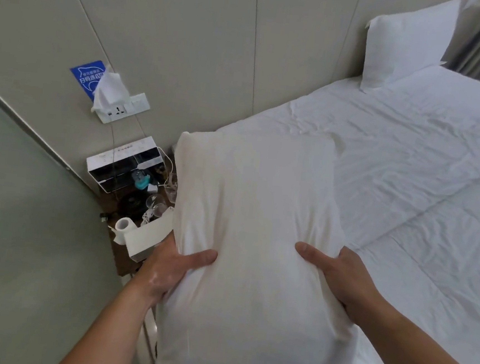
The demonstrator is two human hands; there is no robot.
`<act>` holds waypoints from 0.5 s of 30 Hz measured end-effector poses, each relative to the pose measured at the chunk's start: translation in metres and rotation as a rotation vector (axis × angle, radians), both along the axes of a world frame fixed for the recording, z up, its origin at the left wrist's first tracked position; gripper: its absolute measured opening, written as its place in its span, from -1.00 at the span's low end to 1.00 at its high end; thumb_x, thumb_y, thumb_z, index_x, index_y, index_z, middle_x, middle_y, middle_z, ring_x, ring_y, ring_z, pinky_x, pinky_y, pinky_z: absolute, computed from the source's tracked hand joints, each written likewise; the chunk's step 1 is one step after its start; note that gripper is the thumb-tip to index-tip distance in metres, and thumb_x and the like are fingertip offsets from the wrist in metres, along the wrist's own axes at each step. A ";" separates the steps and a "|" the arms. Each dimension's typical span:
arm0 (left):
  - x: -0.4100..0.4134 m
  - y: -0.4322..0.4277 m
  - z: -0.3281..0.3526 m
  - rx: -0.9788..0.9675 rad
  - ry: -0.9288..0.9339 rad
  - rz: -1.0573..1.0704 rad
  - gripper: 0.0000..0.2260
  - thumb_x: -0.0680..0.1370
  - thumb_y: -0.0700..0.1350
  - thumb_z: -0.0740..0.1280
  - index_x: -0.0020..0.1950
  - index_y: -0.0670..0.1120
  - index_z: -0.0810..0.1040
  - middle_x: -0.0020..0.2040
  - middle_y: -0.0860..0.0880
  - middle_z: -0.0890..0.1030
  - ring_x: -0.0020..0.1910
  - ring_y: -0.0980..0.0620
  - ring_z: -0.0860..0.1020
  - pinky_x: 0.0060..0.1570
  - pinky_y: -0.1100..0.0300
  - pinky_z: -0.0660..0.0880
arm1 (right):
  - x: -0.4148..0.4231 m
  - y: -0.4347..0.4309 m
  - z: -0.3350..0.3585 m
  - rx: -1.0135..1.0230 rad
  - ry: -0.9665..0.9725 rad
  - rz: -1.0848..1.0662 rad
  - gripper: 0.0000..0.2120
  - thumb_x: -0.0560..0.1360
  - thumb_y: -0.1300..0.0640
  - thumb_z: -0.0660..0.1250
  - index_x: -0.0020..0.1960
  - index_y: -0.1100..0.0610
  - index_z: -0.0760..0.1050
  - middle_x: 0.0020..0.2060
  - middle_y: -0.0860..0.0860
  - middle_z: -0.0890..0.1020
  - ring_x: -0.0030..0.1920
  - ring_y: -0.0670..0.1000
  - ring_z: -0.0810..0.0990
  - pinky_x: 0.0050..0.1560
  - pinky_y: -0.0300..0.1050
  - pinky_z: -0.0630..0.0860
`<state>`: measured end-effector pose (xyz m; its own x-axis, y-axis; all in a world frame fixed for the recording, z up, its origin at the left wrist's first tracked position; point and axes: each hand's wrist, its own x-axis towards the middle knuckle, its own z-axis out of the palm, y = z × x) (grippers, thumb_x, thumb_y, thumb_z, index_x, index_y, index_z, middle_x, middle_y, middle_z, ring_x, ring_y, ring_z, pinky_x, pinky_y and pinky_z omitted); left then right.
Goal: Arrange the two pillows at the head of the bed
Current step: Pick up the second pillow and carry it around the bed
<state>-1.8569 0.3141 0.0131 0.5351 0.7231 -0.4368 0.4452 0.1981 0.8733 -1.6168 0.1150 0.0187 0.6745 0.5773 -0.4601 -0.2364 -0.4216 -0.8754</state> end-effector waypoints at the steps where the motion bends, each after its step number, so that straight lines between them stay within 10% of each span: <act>1: 0.006 0.009 0.000 0.010 0.007 -0.023 -0.03 -0.01 0.35 0.67 0.36 0.13 0.52 0.19 0.08 0.70 0.18 0.02 0.66 0.15 0.02 0.59 | 0.004 0.007 0.000 0.007 0.004 -0.009 -0.67 0.36 -0.06 0.62 0.06 0.01 0.68 -0.23 -0.18 0.79 -0.25 -0.15 0.75 -0.26 -0.23 0.55; 11: 0.129 0.127 -0.008 -0.157 0.024 -0.135 -0.08 -0.02 0.20 0.75 0.29 0.18 0.51 0.18 0.01 0.74 0.18 -0.08 0.69 0.24 -0.12 0.59 | 0.116 0.103 -0.013 0.004 0.066 -0.102 -0.65 0.35 -0.06 0.63 0.08 0.03 0.68 -0.24 -0.16 0.79 -0.30 -0.16 0.75 -0.25 -0.19 0.56; 15: 0.184 0.162 -0.009 -0.210 0.044 -0.208 -0.24 0.13 0.06 0.73 0.26 0.16 0.50 0.06 0.07 0.77 0.08 0.03 0.72 -0.06 0.15 0.64 | 0.168 0.129 -0.016 0.002 0.087 -0.143 -0.65 0.34 -0.06 0.63 0.06 0.00 0.66 -0.28 -0.17 0.77 -0.35 -0.20 0.72 -0.31 -0.25 0.54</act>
